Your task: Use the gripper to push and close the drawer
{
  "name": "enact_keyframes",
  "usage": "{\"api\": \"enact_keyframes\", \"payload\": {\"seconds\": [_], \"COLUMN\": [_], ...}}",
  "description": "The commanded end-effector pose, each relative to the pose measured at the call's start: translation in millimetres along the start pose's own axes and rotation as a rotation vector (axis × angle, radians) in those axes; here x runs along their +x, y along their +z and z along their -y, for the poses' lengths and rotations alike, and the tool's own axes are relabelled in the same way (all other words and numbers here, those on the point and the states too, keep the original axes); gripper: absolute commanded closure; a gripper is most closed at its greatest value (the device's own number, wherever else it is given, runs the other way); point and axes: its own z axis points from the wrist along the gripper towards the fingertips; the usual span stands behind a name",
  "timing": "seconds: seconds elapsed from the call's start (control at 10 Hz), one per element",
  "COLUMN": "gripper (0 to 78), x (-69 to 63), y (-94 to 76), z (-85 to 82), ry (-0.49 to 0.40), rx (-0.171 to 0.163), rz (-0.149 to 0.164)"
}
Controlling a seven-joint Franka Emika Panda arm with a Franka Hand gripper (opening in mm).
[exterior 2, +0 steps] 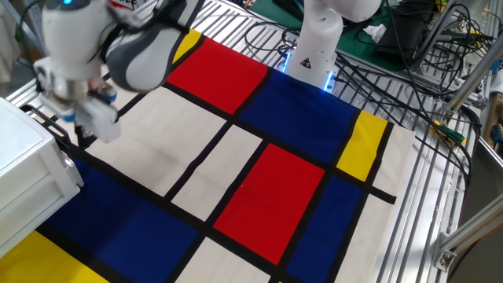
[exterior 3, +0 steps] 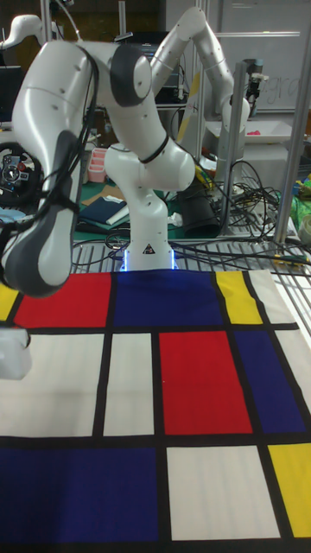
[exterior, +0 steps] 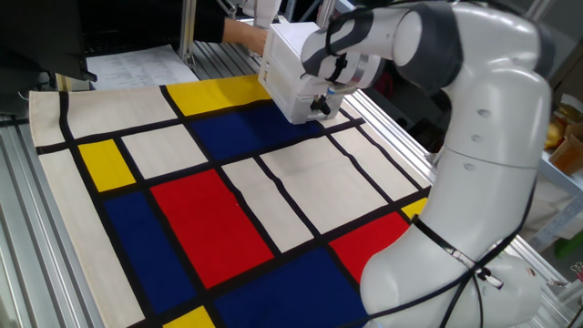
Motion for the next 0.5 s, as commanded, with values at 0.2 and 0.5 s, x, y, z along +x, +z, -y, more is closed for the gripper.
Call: {"api": "enact_keyframes", "payload": {"seconds": [0.2,0.5], "gripper": [77.6,77.6], "x": [18.7,15.6], "y": [-33.2,-9.5], "z": [-22.2,-17.3], "ry": [0.142,0.118], "rx": [-0.006,-0.007], "rz": [0.273,0.349]}}
